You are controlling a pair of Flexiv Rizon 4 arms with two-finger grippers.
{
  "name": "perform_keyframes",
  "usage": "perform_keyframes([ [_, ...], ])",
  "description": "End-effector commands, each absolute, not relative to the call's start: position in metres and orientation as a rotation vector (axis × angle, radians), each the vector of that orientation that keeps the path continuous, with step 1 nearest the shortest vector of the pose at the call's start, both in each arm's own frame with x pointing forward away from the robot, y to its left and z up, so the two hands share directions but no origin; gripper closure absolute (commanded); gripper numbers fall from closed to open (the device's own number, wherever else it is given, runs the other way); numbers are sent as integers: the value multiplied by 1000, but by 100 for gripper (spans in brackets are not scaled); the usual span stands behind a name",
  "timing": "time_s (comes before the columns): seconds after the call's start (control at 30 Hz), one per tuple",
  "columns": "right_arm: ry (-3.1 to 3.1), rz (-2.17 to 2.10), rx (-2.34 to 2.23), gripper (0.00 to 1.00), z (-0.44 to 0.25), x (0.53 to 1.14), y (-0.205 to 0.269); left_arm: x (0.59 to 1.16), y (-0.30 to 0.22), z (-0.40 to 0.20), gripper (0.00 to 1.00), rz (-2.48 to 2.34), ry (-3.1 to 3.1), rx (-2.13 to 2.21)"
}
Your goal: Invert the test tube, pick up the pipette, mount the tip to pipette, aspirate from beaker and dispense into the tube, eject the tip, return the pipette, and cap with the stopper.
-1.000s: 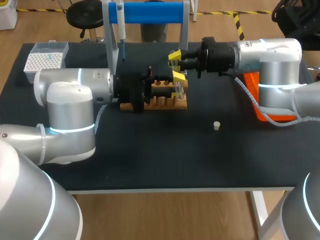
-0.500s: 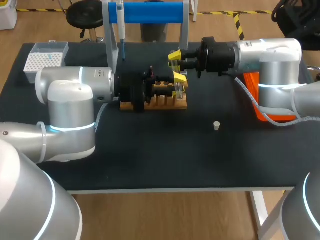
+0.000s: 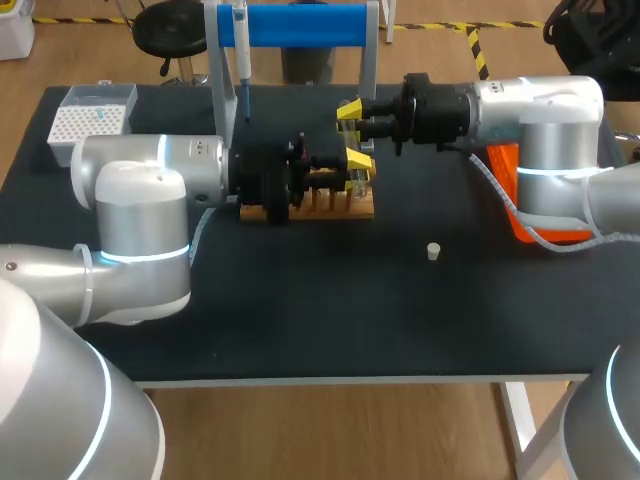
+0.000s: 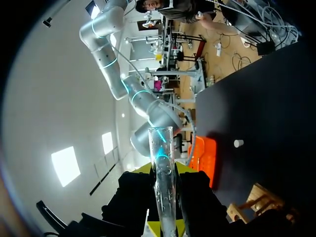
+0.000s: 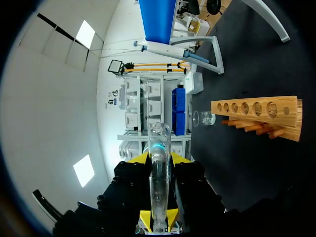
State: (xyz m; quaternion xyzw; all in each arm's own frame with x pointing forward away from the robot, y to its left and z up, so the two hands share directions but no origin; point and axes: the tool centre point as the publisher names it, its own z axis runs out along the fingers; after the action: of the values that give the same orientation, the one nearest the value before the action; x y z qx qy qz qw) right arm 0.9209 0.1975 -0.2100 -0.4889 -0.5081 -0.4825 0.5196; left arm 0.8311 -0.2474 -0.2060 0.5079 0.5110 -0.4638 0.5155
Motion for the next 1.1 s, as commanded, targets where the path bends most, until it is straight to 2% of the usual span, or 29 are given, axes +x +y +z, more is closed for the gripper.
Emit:
perform_keyframes([
  [0.03,-1220,-1156,-1174,100,-211,921,197,831,-247,-206,100,-1115,1218,1219],
  [0.13,-1220,-1156,-1174,100,-211,921,197,831,-247,-207,100,-1117,1213,1226],
  [0.17,-1220,-1156,-1174,76,-211,921,197,831,-247,-207,100,-1117,1212,1227],
  [0.2,-1220,-1156,-1174,42,-211,921,197,831,-247,-207,100,-1117,1212,1227],
  [0.23,-1220,-1156,-1174,0,-211,921,197,831,-247,-207,100,-1117,1212,1227],
  [0.77,-1220,-1156,-1174,0,-211,921,197,831,-247,-207,100,-1117,1212,1227],
  [1.1,-1591,-1402,-1069,0,-201,900,147,831,-247,-207,100,-1117,1212,1227],
])
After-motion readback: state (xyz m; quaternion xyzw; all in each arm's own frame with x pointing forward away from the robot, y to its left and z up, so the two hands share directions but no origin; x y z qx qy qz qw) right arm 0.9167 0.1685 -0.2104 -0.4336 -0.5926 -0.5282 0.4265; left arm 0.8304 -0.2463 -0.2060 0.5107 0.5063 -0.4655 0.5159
